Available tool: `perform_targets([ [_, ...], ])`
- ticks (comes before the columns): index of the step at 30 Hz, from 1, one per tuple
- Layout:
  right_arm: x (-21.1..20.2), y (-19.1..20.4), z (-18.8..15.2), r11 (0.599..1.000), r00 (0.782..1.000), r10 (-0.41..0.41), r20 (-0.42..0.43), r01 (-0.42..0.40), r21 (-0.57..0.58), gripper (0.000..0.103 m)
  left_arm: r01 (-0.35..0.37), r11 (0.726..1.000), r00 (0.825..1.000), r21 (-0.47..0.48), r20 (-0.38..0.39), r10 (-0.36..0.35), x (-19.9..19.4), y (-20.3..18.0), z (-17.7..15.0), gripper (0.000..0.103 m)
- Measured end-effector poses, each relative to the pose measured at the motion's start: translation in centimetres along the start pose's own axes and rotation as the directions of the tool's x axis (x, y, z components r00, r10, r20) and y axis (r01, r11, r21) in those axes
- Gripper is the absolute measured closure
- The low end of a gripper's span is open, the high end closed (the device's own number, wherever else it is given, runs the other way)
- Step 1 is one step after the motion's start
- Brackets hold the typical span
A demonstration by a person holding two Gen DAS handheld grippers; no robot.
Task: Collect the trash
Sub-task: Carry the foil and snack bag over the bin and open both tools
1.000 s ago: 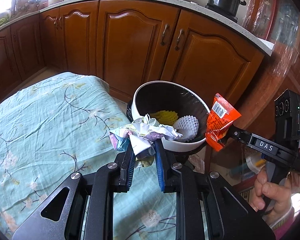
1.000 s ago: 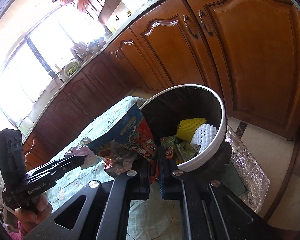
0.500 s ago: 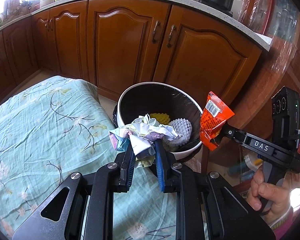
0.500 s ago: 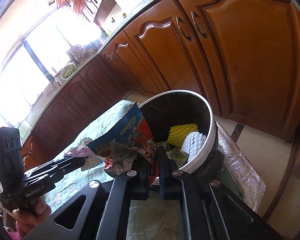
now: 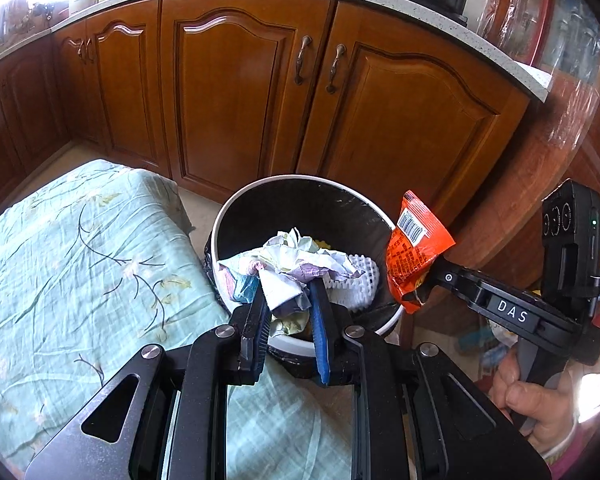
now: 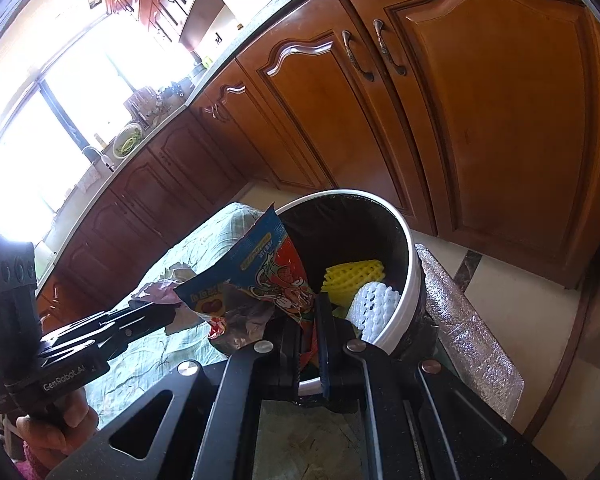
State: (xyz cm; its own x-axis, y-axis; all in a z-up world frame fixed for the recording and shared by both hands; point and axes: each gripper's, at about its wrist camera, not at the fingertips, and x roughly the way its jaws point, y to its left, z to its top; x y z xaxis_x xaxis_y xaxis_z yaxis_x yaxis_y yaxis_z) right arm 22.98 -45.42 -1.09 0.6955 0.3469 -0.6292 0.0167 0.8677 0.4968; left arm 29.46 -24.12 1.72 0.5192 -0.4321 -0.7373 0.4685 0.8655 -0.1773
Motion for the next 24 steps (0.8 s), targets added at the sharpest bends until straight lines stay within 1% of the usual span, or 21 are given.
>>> perform_targets([
  [7,0.7,-0.2,1.0,0.999,0.999,-0.032,-0.021,0.032,-0.017,0.096,-0.016,0.999,1.0,0.03,-0.022,0.017,1.5,-0.9,0.8,0.086],
  [15,1.8,-0.6,2.1,0.997,0.996,-0.076,-0.055,0.074,-0.037,0.095,-0.024,0.999,0.998,0.028,-0.062,0.026,3.4,-1.0,1.2,0.086],
  [24,2.8,-0.9,2.4,0.994,0.991,-0.102,-0.085,0.097,-0.056,0.094,-0.032,0.999,0.995,0.028,-0.091,0.035,5.4,-1.2,2.2,0.085],
])
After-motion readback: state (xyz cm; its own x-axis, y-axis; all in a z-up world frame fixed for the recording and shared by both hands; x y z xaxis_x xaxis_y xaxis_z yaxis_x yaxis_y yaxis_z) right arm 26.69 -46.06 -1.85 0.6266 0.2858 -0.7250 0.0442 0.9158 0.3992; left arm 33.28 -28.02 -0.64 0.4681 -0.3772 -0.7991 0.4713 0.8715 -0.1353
